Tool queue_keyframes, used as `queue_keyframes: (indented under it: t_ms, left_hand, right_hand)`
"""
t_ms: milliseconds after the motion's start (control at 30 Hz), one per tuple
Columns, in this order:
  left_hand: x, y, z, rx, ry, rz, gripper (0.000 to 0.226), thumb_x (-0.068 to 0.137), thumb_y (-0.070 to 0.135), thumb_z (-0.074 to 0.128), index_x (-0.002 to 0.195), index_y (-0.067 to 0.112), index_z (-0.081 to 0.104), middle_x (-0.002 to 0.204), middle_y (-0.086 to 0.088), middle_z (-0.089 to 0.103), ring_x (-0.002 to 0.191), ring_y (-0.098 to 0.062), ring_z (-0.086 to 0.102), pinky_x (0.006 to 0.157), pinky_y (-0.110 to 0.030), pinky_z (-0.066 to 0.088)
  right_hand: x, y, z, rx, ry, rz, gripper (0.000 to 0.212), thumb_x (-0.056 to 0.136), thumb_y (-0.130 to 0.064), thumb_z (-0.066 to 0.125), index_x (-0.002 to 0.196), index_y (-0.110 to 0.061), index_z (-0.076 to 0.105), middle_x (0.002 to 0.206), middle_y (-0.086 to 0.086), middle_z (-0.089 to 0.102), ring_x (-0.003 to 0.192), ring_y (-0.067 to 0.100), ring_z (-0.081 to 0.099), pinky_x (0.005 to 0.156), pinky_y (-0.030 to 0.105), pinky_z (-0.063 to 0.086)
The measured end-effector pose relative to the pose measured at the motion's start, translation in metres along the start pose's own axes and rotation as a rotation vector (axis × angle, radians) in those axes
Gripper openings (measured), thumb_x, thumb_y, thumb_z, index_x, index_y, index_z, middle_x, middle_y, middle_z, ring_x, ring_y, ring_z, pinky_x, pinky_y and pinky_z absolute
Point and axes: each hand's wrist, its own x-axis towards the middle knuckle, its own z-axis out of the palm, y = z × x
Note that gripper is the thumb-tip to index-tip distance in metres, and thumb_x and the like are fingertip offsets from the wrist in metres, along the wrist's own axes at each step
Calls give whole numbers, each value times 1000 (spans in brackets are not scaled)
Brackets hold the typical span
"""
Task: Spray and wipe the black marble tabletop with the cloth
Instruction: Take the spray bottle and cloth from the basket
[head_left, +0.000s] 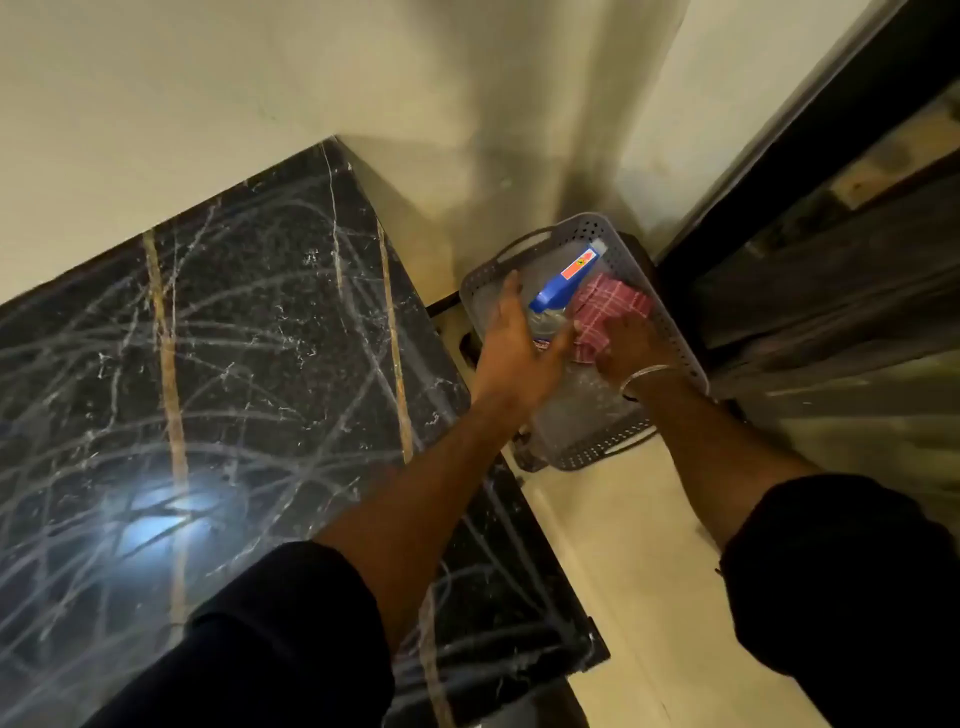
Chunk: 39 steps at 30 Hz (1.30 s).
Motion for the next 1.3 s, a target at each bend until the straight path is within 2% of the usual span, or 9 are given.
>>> queue_keyframes:
  t_ms: [100, 333, 433, 567, 700, 800, 867, 1000, 1300]
  left_hand:
    - [12, -2, 8, -109, -36, -49, 76, 87, 45, 65, 149, 22, 28, 146, -3, 44, 104, 6, 48, 101, -37, 47]
    - [30, -20, 17, -116, 22, 23, 47, 92, 30, 63, 135, 17, 49, 127, 0, 61, 112, -11, 59, 91, -25, 49]
    - [34, -24, 19, -108, 26, 55, 46, 92, 29, 63, 134, 18, 48, 128, 0, 59, 113, -10, 57, 92, -26, 49]
    - [39, -28, 23, -124, 15, 45, 46, 89, 31, 66, 130, 18, 48, 122, 0, 60, 108, -13, 61, 90, -40, 56]
    - [43, -25, 21, -212, -30, 14, 45, 89, 27, 68, 125, 12, 47, 115, -2, 61, 102, -14, 62, 86, -31, 56]
    - [42, -18, 17, -238, -47, 48, 38, 92, 18, 62, 125, 9, 44, 100, 5, 60, 89, -7, 61, 78, -20, 54]
    - [42, -11, 15, -226, -15, 53, 30, 95, 17, 57, 121, 6, 47, 85, 12, 53, 75, 0, 57, 69, -12, 48]
    - [37, 17, 0, -235, 55, 79, 23, 97, 14, 50, 107, -7, 53, 64, 11, 41, 52, 0, 45, 52, -9, 35]
    - [-17, 112, -105, -416, 216, 377, 11, 95, 11, 54, 103, 3, 53, 72, -4, 46, 62, -8, 44, 57, -14, 40]
  right_hand:
    - [11, -1, 19, -99, 90, -121, 60, 79, -27, 65, 132, -14, 39, 129, 22, 52, 120, 42, 49, 98, 58, 43]
    - [22, -5, 42, 162, 249, 65, 47, 90, -44, 49, 117, -7, 59, 122, 23, 58, 114, 37, 54, 96, 41, 38]
    - [21, -15, 31, 258, 294, 448, 41, 84, -31, 62, 103, 5, 61, 102, 27, 64, 99, 39, 62, 90, 37, 46]
    - [31, -16, 37, 785, 200, 935, 69, 90, -49, 58, 137, 0, 44, 134, 20, 55, 121, 35, 55, 101, 38, 41]
    - [36, -8, 37, 1344, 3, 819, 48, 90, -29, 67, 130, -7, 55, 126, 5, 61, 107, 26, 62, 84, 33, 50]
    - [34, -7, 34, 1590, 191, 709, 31, 78, -18, 72, 108, -12, 68, 105, 7, 71, 91, 28, 68, 84, 51, 56]
    - [26, -13, 14, 1620, 284, 648, 24, 84, -18, 67, 108, -18, 66, 105, 7, 69, 93, 27, 67, 84, 46, 55]
    - [15, -13, -32, 1803, 376, 693, 51, 74, -17, 65, 125, -7, 63, 111, 13, 68, 93, 29, 68, 81, 43, 56]
    - [-54, -68, -197, 2238, 437, 387, 28, 51, -10, 54, 79, -10, 61, 86, 10, 66, 80, 29, 62, 82, 44, 52]
